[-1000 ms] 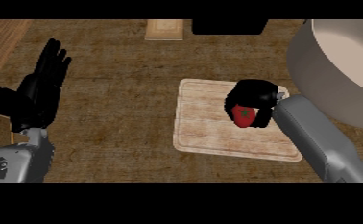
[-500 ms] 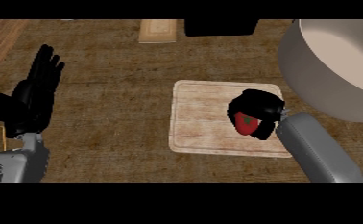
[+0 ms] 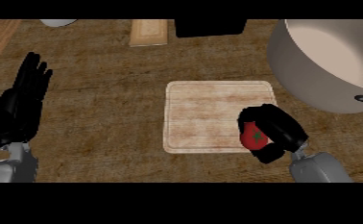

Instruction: Pick the tomato from the cutting board and place it in the pot

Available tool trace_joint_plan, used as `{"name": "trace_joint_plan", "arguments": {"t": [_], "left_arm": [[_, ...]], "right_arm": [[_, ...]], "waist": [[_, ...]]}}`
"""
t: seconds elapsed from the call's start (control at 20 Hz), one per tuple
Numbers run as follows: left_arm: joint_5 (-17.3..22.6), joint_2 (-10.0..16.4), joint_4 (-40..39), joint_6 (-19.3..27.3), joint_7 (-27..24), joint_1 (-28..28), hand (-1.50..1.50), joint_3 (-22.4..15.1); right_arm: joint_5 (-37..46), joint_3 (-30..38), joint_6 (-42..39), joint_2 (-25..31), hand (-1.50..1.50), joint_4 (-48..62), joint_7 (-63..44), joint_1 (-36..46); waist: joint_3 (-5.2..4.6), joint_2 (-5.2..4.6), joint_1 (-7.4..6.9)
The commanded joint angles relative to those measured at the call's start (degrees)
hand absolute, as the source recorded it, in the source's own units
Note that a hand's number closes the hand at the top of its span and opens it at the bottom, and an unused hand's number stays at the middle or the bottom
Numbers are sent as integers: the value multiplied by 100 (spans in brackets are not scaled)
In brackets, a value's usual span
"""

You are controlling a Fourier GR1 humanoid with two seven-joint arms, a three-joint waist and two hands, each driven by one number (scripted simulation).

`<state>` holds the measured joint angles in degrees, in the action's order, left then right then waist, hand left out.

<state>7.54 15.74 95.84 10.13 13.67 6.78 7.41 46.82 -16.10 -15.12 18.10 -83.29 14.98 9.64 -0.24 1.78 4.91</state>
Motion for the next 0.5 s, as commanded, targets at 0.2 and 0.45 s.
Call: {"name": "trace_joint_plan", "arguments": {"t": [0.2,0.45], "left_arm": [[-39,-46,52,23,-44,-2,0,-22],[-75,-146,45,-36,-138,95,0,-163]], "right_arm": [[-889,1358,615,-409,150,-2655,-1225,-800],[-1262,2125,565,-437,150,-4189,-2107,-1177]], "waist": [[13,-66,-34],[17,-121,-223]]}}
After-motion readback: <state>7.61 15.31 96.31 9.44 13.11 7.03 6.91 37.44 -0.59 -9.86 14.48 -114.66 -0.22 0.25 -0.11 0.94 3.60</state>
